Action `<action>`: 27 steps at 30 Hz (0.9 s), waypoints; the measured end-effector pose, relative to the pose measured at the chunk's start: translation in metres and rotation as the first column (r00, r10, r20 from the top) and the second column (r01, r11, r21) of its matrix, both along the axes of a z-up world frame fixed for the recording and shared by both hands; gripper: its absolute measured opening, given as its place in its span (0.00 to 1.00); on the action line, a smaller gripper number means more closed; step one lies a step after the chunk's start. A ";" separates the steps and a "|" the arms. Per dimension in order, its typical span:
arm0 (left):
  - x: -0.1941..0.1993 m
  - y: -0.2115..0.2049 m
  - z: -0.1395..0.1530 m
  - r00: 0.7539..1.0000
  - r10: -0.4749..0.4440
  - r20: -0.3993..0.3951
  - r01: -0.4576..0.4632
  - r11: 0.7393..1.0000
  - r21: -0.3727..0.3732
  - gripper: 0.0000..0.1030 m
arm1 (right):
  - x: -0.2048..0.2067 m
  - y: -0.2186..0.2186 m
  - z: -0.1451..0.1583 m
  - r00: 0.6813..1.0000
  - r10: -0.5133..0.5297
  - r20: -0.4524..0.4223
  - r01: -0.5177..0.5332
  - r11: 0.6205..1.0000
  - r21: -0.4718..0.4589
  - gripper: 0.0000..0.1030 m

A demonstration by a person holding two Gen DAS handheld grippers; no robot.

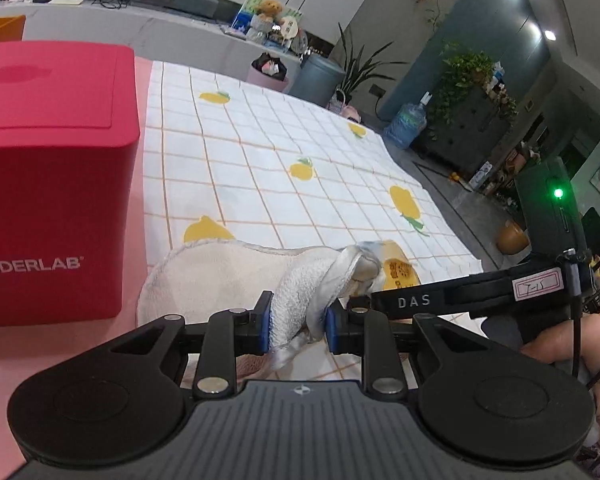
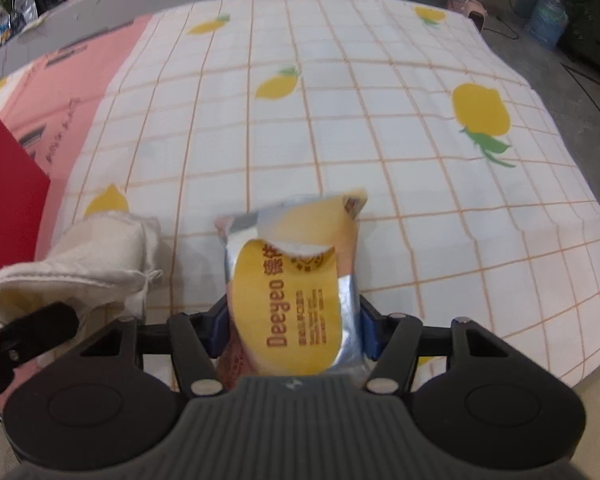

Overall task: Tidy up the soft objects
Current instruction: 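Lift the beige pad and snack packet and carry both over the white box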

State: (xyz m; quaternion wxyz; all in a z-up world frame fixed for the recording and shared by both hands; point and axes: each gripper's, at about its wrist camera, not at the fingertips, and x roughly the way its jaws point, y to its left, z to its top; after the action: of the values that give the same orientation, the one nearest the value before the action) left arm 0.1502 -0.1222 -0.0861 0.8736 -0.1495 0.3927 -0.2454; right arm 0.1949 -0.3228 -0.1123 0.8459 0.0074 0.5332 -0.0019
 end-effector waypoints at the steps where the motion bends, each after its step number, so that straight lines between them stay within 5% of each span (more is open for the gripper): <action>1: -0.001 0.000 -0.001 1.000 0.002 -0.001 -0.002 1.000 0.003 0.27 | 0.001 0.000 0.000 1.000 -0.001 0.005 0.001 1.000 0.007 0.61; 5: -0.004 0.000 -0.002 1.000 -0.003 0.006 0.003 1.000 0.009 0.27 | 0.004 0.001 -0.003 0.999 0.011 0.036 -0.011 1.000 -0.006 0.69; 10: -0.007 -0.002 -0.001 1.000 -0.008 0.014 0.008 1.000 0.015 0.27 | 0.002 0.004 0.001 0.997 0.045 0.064 -0.044 0.999 -0.010 0.53; 17: -0.015 -0.002 0.009 0.998 -0.019 0.060 0.018 1.000 0.017 0.27 | 0.000 0.007 0.009 0.997 0.020 0.075 -0.018 0.999 -0.030 0.49; 27: -0.035 0.007 0.071 0.977 -0.017 0.212 0.020 1.000 -0.008 0.27 | -0.018 0.024 0.079 0.973 -0.021 0.231 0.020 1.000 0.009 0.49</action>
State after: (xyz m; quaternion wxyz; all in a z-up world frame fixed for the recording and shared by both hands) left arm 0.1150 -0.1147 -0.0152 0.9074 -0.1233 0.2975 -0.2700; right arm 0.1767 -0.2992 -0.0336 0.9022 0.0157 0.4310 -0.0080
